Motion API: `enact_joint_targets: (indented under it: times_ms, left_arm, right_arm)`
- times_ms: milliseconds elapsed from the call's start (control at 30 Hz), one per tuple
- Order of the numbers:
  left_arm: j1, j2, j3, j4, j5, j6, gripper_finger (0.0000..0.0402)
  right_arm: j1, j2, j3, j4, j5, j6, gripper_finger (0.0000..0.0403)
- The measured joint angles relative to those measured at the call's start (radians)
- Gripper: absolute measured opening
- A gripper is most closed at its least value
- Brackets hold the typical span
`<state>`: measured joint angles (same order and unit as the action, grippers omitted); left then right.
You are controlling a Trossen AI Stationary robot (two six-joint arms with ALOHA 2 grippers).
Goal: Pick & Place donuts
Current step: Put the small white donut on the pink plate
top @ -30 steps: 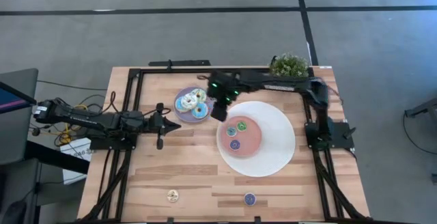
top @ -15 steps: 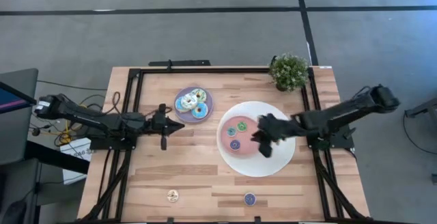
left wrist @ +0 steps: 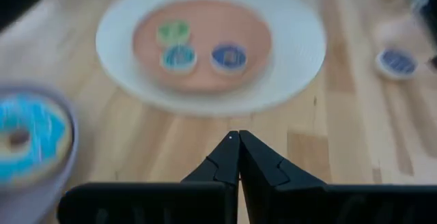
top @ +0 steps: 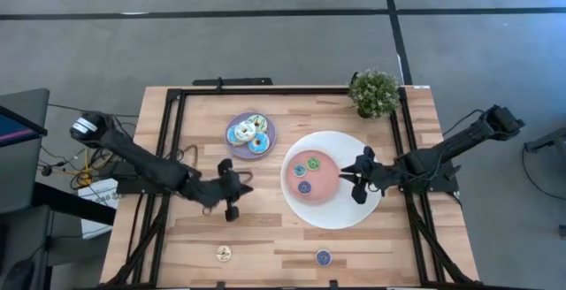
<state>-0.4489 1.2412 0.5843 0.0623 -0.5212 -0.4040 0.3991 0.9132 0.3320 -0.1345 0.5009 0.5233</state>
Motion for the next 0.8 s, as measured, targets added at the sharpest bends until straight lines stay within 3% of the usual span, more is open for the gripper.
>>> enact_joint_targets:
  times_ms: [200, 400, 567, 800]
  left_arm:
    - [-0.122, 0.153, 0.298, -0.509, -0.09, -0.324, 0.0]
    - [-0.213, 0.295, 0.539, -0.815, -0.061, -0.526, 0.0]
    - [-0.277, 0.372, 0.645, -0.948, -0.029, -0.664, 0.0]
    - [-0.307, 0.385, 0.618, -0.962, 0.001, -0.901, 0.0007]
  right_arm:
    - [0.0, 0.003, -0.011, -0.002, -0.005, -0.001, 0.0075]
    - [0.002, 0.003, -0.011, -0.003, -0.052, -0.025, 0.0075]
    - [0.036, 0.003, -0.011, -0.017, -0.082, -0.04, 0.0075]
    - [0.083, 0.001, -0.011, -0.015, -0.081, -0.053, 0.0075]
